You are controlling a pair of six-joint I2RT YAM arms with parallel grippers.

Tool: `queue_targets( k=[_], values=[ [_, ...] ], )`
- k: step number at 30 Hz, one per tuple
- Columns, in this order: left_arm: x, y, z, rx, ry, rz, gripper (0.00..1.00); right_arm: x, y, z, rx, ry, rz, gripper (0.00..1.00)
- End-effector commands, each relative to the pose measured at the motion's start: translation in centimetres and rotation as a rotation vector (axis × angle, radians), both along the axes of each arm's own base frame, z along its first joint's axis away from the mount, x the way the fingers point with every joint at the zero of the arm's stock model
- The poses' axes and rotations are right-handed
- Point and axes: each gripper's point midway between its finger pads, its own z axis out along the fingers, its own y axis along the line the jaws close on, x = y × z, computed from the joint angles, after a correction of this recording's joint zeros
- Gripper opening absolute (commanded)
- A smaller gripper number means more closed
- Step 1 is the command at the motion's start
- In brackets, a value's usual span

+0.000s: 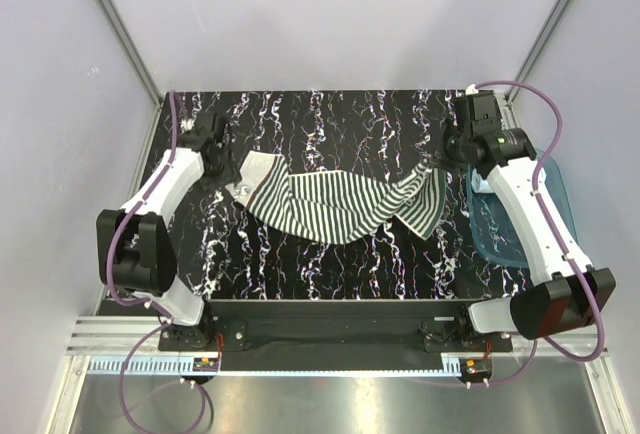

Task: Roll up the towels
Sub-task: Flatten the towel

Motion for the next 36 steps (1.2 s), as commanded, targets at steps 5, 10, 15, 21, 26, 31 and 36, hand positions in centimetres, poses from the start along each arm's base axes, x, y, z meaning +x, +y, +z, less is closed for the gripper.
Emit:
queue_targets(
  k=[5, 10, 15, 21, 26, 31, 36],
  values=[
    [0.3, -2.5, -3.6, -0.247, -0.035, 0.007, 0.7, -1.3, 0.5, 1.0, 0.041, -0.049, 0.037, 0.0],
    [0.5, -2.7, -5.1, -0.256, -0.013, 0.031, 0.7, -1.3, 0.4, 1.1, 0.045, -0.054, 0.032, 0.0],
    [1.9, -1.4, -5.8, -0.192, -0.047, 0.084, 0.7, -1.6, 0.4, 1.1, 0.047, -0.056, 0.033, 0.0],
    [4.8, -1.2, -7.4, -0.169, -0.034, 0.111, 0.63, -1.8, 0.3, 1.7, 0.045, -0.067, 0.036, 0.0],
    [7.1, -3.2, -4.3, -0.059, -0.092, 0.043, 0.0, -2.0, 0.2, 1.6, 0.036, -0.067, 0.045, 0.0],
    [7.5, -5.0, -0.2, 0.063, -0.169, -0.009, 0.0, -1.9, 0.3, 1.1, 0.035, -0.059, 0.046, 0.0],
    [6.7, -4.0, -0.1, 0.092, -0.157, 0.04, 0.58, -2.1, 0.6, 1.0, 0.048, -0.054, 0.066, 0.0]
  ],
)
